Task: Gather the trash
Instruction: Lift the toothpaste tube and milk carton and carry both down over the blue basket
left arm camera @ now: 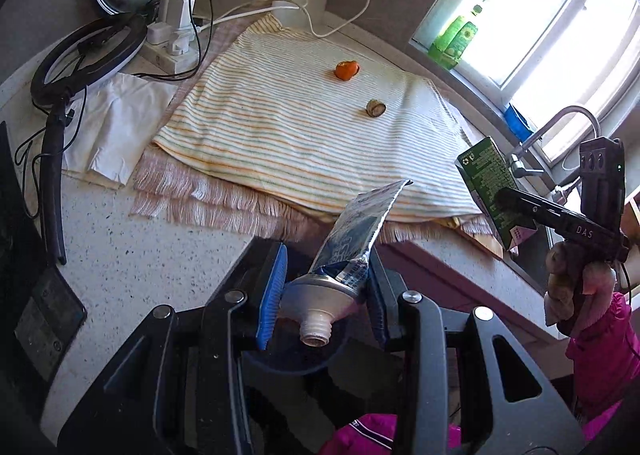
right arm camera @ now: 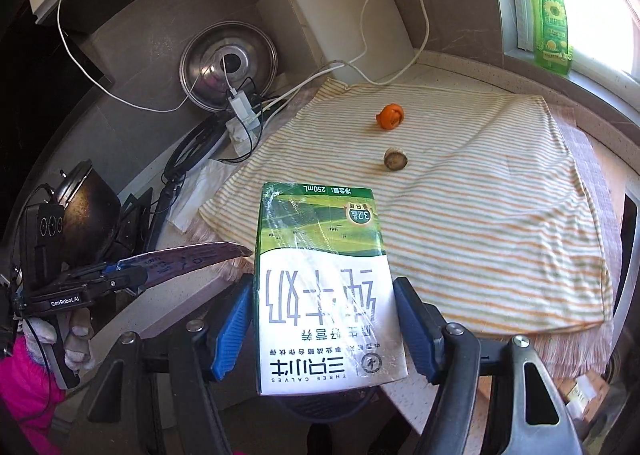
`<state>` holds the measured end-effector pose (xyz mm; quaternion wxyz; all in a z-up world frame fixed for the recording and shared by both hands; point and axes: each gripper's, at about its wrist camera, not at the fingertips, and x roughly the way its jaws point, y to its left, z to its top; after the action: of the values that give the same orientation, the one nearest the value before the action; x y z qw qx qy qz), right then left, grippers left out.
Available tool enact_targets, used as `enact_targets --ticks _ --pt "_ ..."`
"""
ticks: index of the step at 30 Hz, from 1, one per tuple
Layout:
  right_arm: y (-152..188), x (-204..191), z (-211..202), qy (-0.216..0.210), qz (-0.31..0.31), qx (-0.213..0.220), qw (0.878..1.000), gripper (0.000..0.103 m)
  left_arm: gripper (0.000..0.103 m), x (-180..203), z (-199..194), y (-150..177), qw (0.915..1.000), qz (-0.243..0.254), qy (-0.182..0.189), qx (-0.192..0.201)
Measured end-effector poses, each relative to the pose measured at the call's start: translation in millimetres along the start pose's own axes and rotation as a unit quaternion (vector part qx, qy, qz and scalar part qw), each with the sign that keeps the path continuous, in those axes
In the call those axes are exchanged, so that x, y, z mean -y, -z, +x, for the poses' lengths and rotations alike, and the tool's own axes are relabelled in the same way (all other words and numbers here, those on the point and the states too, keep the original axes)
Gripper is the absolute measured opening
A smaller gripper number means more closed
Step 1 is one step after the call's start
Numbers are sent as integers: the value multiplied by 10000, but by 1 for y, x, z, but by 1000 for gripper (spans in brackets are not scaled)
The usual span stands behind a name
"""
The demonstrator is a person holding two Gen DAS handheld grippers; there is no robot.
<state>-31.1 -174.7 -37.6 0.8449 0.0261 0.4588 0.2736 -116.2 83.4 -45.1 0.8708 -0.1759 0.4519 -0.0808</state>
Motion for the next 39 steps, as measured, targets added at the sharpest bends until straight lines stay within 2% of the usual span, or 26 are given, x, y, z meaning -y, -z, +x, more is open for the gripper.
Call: enact_targets --ticks 8,14,21,30,39 --pt "41 -26 15 -41 16 -313 9995 71 37 -8 11 41 9992 93 -156 -367" --pt "68 -36 31 -31 -40 -567 9984 71 37 -16 34 70 9971 3 -263 -710" --pt "91 -43 54 17 -148 -855 9962 71 37 -25 64 99 9923 -36 -559 -1109" --pt "120 -49 88 97 -320 -1297 9910 71 37 -41 103 122 9844 -119 -847 -1536" --pt "140 -48 119 382 -543 -1596 9850 71 37 -48 140 132 9777 -144 -1050 -1814"
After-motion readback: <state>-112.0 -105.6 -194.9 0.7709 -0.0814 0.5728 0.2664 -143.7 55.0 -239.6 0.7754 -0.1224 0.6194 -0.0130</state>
